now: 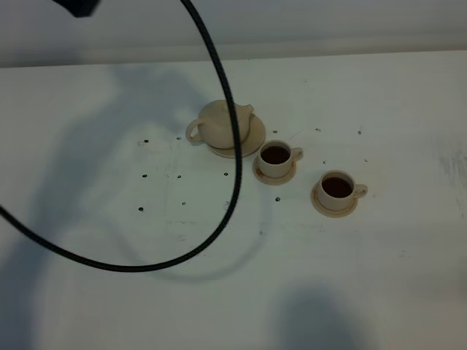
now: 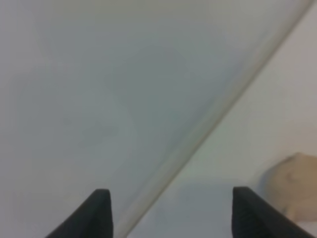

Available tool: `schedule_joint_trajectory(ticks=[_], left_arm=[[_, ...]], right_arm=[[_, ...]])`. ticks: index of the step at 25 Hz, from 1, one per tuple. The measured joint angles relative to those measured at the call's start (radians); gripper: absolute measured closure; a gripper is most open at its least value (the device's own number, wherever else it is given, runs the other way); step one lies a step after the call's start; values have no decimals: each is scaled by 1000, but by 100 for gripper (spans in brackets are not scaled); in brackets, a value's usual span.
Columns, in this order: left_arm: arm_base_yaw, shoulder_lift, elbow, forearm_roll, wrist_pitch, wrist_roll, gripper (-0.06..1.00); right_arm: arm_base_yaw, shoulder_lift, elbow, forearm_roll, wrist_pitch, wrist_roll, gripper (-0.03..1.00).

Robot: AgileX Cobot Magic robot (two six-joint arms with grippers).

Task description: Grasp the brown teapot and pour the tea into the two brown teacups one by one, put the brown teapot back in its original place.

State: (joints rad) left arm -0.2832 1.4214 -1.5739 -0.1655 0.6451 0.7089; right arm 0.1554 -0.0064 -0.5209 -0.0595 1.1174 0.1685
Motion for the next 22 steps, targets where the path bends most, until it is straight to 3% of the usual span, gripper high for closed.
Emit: schedule_joint_trajectory(ticks=[5, 10, 14, 19, 22], left_arm=[[0, -147, 0, 230, 88, -250, 45], [5, -272, 0, 335, 291, -461, 45], [92, -382, 0, 314, 372, -499, 45], [284, -540, 3, 210, 500, -496, 46], [335, -649, 51, 153, 509, -494, 48]], right_arm=[[0, 0, 0, 0, 0, 0, 56], [0, 0, 0, 0, 0, -1, 56], [0, 0, 0, 0, 0, -1, 56], [0, 0, 0, 0, 0, -1, 56], [0, 0, 0, 0, 0, 0, 56]])
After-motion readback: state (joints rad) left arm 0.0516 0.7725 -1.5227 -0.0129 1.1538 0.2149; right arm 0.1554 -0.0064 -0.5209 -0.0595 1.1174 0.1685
